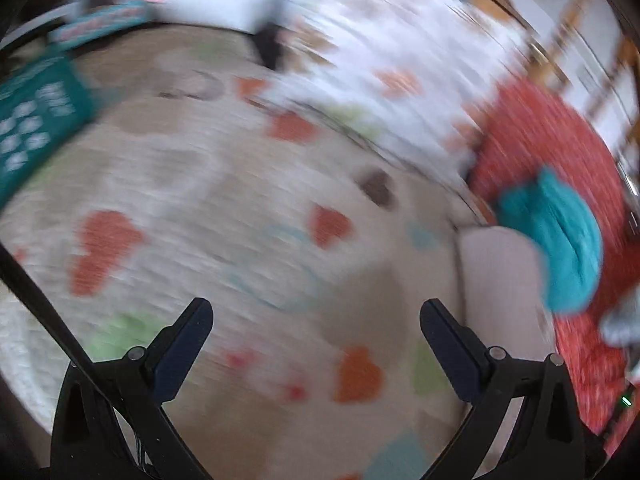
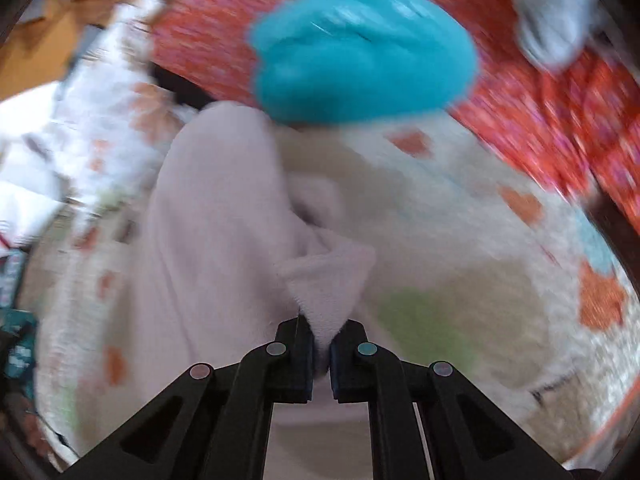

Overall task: Fold small clothes
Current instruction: 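Fold the sweater over onto itself with the right gripper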

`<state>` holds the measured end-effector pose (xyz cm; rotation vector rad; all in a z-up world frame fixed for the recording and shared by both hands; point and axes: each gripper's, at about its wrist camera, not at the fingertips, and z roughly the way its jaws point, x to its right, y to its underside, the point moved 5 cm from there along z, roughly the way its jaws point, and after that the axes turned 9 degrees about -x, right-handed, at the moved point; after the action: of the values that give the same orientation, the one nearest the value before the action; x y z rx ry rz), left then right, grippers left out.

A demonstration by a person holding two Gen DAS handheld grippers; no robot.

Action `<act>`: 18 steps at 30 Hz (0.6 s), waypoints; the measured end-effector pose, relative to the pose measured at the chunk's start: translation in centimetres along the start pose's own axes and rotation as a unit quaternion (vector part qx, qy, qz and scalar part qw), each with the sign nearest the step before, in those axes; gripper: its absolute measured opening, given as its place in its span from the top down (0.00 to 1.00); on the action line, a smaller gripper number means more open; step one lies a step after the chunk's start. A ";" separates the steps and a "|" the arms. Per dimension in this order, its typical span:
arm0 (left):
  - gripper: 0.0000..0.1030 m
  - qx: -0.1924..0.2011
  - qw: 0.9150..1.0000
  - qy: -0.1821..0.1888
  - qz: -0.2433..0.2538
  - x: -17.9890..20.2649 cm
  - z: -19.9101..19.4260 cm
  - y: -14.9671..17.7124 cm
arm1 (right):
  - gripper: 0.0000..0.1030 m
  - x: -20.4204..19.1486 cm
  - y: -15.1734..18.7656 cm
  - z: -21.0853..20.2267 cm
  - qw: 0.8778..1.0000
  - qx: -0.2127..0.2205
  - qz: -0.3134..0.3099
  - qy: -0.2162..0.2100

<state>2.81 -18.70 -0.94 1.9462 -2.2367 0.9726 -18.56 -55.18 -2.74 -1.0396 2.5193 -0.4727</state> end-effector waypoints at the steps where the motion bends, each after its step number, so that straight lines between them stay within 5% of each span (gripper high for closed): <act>1: 0.00 -0.014 1.000 0.013 0.014 1.4 0.8 0.7 | 0.94 0.9 0.6 1.3 1.000 -0.018 0.003 0.005; 5: 0.00 -0.056 0.996 0.050 0.054 5.9 3.3 3.2 | 0.91 2.1 1.4 3.3 0.998 -0.044 0.029 -0.025; 11: 0.00 -0.101 0.986 0.079 0.109 11.6 6.3 6.2 | 0.76 2.0 -0.6 0.2 1.000 -0.002 -0.006 -0.015; 18: 0.00 -0.091 0.985 0.087 0.115 13.8 8.5 6.6 | 0.25 0.6 -4.6 3.4 0.994 -0.036 -0.026 -0.098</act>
<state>-3.02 -34.67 -5.09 1.4951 -2.3888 0.8815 -14.67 -59.26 -3.82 -1.1225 2.3565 -0.2812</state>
